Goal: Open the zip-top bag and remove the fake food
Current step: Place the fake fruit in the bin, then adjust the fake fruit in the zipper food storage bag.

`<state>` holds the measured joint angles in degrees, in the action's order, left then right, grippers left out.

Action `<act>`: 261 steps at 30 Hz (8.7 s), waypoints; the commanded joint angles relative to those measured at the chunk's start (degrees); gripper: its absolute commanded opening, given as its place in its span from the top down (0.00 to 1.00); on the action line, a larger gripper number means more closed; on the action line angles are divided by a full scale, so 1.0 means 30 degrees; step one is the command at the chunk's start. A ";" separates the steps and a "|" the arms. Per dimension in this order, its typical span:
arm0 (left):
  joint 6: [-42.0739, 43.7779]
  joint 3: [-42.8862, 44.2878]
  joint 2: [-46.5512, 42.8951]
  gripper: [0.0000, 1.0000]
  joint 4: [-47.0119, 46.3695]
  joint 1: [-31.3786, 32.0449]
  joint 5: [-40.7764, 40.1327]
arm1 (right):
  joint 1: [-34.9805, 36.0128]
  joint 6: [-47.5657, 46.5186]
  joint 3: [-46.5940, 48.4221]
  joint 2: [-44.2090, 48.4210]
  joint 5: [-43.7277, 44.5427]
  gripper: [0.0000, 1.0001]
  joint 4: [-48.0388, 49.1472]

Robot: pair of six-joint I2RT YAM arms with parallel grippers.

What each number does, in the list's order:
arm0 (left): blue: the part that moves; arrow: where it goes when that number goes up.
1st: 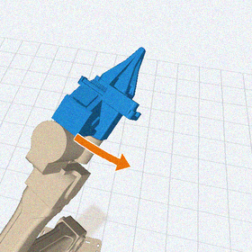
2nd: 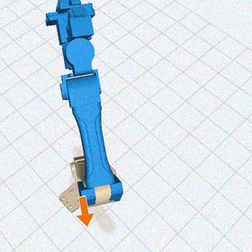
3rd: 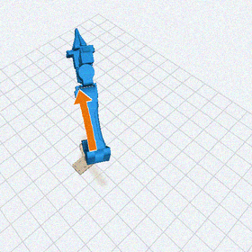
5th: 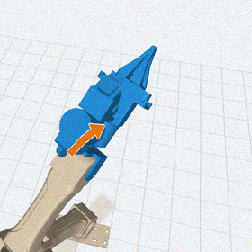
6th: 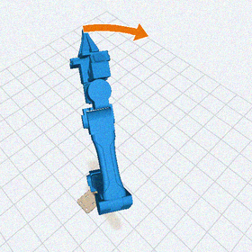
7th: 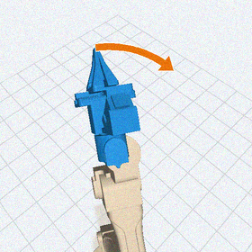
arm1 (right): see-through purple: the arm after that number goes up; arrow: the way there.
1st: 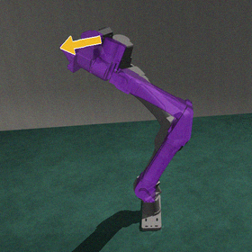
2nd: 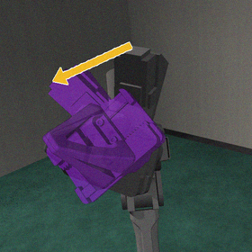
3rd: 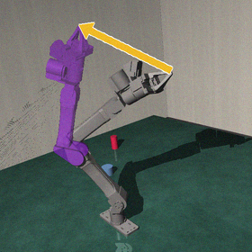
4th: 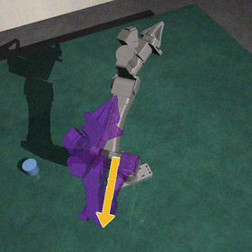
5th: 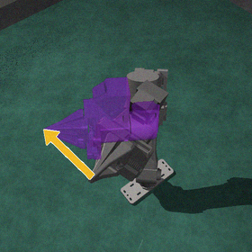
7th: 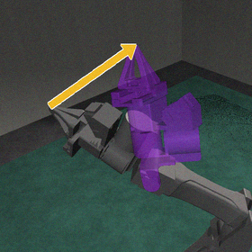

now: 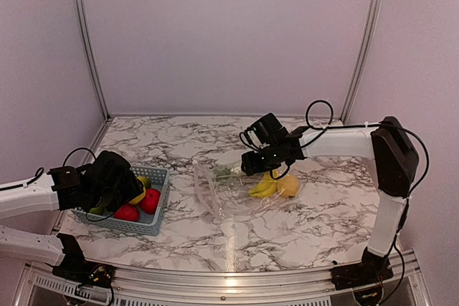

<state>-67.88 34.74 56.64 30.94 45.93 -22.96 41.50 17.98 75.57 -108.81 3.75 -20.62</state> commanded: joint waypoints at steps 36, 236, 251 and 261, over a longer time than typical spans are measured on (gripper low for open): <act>0.6538 0.6116 0.5779 0.17 -0.4709 0.2249 0.3226 | -0.1540 0.0339 -0.3378 0.5942 0.1534 0.37 -0.1127; 0.5915 0.8806 1.7107 0.72 -1.1280 0.3322 0.8053 | -0.0817 0.2379 -0.7445 0.7122 0.0632 0.78 -0.0342; 0.6223 0.8737 1.7356 0.61 -1.2064 0.3410 0.8915 | -0.0766 0.2246 -0.8149 0.5426 -0.0213 0.36 0.1436; 0.6263 0.8643 1.7306 0.57 -1.2294 0.3513 0.9088 | -0.0467 0.1703 -0.8128 0.4412 0.1091 0.23 0.1080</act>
<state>-49.89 60.05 107.74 -4.51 55.99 3.60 39.38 23.99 51.46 -94.61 4.99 -17.10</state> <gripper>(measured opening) 0.422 0.758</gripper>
